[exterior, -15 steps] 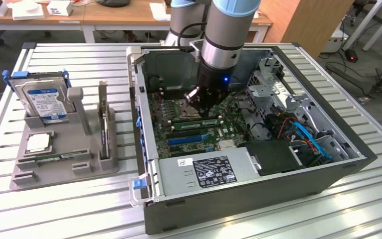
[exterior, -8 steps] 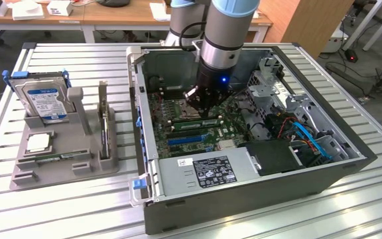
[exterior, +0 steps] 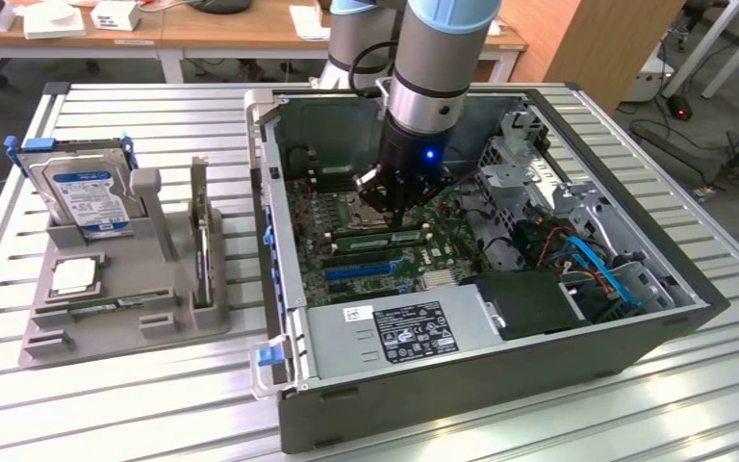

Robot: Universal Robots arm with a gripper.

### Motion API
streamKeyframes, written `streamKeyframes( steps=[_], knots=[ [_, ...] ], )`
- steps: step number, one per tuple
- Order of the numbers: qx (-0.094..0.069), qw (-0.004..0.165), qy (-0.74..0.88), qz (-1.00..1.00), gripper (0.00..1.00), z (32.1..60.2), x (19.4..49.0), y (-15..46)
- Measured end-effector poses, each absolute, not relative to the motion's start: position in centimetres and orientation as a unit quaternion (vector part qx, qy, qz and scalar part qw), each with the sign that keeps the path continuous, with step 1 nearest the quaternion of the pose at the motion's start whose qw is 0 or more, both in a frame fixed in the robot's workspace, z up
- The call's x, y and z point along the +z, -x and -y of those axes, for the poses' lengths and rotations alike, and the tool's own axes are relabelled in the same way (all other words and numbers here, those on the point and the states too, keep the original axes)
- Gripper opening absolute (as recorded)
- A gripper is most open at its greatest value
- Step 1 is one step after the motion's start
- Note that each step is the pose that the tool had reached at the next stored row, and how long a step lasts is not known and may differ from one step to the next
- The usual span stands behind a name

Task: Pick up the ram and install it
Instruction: 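Press down the ram until it locks into place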

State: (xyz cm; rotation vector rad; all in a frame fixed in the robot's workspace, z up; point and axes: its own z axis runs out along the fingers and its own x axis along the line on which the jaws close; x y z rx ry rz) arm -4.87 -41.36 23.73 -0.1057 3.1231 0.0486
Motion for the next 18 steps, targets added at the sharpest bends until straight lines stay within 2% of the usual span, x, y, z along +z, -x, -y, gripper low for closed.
streamKeyframes(
  steps=[18],
  knots=[
    [0.013, 0.008, 0.033, -0.999, 0.09, 41.36, 24.52, 4.87]
  ],
)
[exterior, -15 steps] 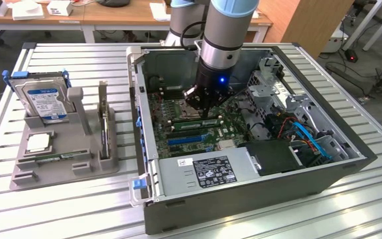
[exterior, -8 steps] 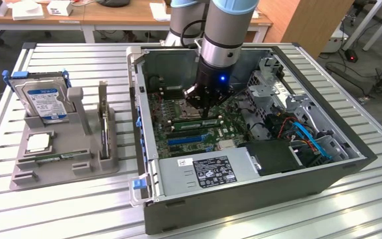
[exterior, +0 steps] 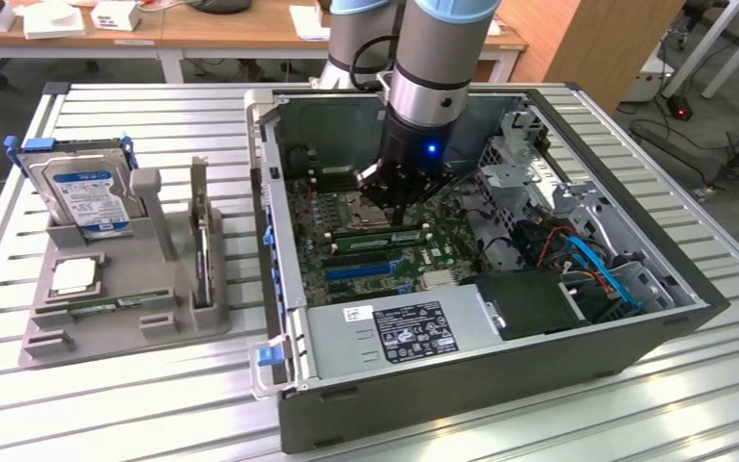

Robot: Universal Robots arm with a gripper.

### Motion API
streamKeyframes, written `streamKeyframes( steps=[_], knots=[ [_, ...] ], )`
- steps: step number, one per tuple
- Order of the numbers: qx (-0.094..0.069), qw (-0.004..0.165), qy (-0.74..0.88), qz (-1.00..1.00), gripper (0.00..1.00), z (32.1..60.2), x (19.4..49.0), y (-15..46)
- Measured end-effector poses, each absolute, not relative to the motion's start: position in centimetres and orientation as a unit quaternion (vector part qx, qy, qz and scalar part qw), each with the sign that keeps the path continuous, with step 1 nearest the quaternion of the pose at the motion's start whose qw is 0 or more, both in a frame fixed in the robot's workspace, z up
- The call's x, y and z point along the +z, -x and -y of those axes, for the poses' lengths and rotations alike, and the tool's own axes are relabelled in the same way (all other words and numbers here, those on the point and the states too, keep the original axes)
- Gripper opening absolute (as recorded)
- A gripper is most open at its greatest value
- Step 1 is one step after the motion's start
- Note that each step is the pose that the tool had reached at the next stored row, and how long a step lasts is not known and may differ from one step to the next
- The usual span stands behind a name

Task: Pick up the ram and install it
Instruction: 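Press down the ram until it locks into place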

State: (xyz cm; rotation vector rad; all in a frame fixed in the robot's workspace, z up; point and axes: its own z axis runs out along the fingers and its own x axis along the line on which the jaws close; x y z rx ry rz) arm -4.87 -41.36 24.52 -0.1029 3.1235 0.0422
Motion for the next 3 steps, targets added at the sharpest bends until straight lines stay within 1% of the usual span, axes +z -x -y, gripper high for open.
streamKeyframes(
  steps=[3],
  knots=[
    [0.014, 0.008, 0.033, -0.999, 0.09, 41.36, 24.52, 4.87]
  ],
)
